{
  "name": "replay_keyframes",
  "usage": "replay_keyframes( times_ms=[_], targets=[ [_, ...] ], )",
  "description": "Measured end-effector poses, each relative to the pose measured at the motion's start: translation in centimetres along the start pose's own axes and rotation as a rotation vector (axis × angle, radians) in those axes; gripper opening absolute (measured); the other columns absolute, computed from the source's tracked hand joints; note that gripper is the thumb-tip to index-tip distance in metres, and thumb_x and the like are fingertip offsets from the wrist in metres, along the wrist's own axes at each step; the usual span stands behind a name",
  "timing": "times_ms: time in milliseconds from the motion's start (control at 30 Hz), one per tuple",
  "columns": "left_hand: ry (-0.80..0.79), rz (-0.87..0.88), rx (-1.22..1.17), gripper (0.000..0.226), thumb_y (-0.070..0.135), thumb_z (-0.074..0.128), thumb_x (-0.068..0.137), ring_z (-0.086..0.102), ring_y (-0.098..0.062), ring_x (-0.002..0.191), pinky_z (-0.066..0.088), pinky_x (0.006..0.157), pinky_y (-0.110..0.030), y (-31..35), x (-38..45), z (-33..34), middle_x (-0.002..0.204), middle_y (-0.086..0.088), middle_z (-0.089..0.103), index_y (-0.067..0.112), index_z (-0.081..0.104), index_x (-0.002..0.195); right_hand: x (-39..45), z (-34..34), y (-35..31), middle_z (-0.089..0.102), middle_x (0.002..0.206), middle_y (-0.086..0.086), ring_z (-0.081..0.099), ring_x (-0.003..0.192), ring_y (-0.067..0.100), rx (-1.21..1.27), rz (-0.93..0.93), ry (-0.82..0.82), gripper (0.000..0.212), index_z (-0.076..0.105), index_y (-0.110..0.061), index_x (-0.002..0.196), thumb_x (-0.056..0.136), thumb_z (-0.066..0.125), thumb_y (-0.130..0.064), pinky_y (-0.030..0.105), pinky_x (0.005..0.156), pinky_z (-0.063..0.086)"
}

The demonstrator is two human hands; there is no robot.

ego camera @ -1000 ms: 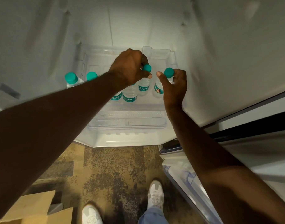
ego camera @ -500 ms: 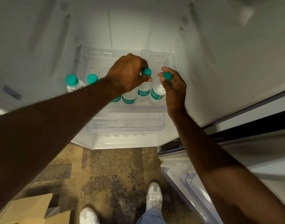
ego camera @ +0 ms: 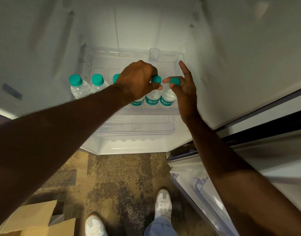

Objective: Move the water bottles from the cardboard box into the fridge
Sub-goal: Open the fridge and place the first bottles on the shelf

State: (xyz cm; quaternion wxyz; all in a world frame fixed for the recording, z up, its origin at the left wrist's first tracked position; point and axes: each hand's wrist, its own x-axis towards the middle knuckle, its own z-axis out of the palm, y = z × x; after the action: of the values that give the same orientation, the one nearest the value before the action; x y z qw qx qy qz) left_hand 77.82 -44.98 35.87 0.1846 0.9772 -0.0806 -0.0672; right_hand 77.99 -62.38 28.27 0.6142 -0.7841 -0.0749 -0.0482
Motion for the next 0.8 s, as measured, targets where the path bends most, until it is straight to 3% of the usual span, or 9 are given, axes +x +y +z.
replay_keyframes(
  times_ms=[67, 133, 233, 500, 800],
  targets=[
    [-0.004, -0.001, 0.006, 0.046, 0.045, 0.067, 0.093, 0.065, -0.029, 0.107, 0.049, 0.094, -0.038, 0.0, 0.0, 0.1, 0.126, -0.009, 0.069, 0.015, 0.065, 0.127, -0.2, 0.5, 0.2, 0.059, 0.137, 0.008, 0.063, 0.112, 0.008, -0.042, 0.022, 0.063, 0.055, 0.047, -0.007, 0.141, 0.092, 0.064, -0.027, 0.014, 0.091, 0.051],
    [-0.009, 0.0, 0.008, 0.044, 0.044, 0.067, 0.093, 0.066, -0.029, 0.106, 0.05, 0.093, -0.038, 0.0, -0.1, 0.1, 0.126, -0.009, 0.069, 0.015, 0.065, 0.127, -0.8, 0.9, 0.6, 0.067, 0.116, 0.007, 0.067, 0.102, 0.02, -0.037, 0.036, 0.157, 0.047, 0.057, -0.006, 0.124, 0.086, 0.071, -0.031, 0.021, 0.088, 0.057],
    [-0.015, 0.013, -0.005, 0.043, 0.043, 0.067, 0.094, 0.067, -0.028, 0.105, 0.051, 0.092, -0.037, -0.1, 0.0, 0.1, 0.128, -0.008, 0.069, 0.016, 0.065, 0.128, -1.5, 1.5, 0.8, 0.066, 0.1, 0.002, 0.067, 0.088, 0.019, -0.014, 0.054, 0.26, 0.038, 0.061, 0.001, 0.109, 0.086, 0.075, -0.025, 0.014, 0.075, 0.055],
    [-0.03, 0.086, -0.045, 0.043, 0.042, 0.068, 0.093, 0.068, -0.026, 0.105, 0.053, 0.093, -0.039, -0.9, -0.4, 0.5, 0.126, -0.006, 0.07, 0.016, 0.066, 0.126, -1.8, 1.0, 0.5, 0.069, 0.114, 0.004, 0.069, 0.102, 0.024, 0.057, 0.025, 0.131, 0.03, 0.064, -0.002, 0.116, 0.092, 0.066, -0.02, 0.021, 0.084, 0.058],
    [-0.043, 0.12, -0.047, 0.042, 0.047, 0.071, 0.089, 0.069, -0.02, 0.099, 0.046, 0.078, -0.028, -1.4, -0.7, 0.3, 0.122, 0.0, 0.072, 0.02, 0.067, 0.122, -1.9, 0.5, 0.6, 0.067, 0.123, 0.009, 0.065, 0.112, 0.023, 0.054, 0.036, 0.061, 0.032, 0.062, 0.0, 0.125, 0.098, 0.06, -0.018, 0.021, 0.089, 0.055]
  ],
)
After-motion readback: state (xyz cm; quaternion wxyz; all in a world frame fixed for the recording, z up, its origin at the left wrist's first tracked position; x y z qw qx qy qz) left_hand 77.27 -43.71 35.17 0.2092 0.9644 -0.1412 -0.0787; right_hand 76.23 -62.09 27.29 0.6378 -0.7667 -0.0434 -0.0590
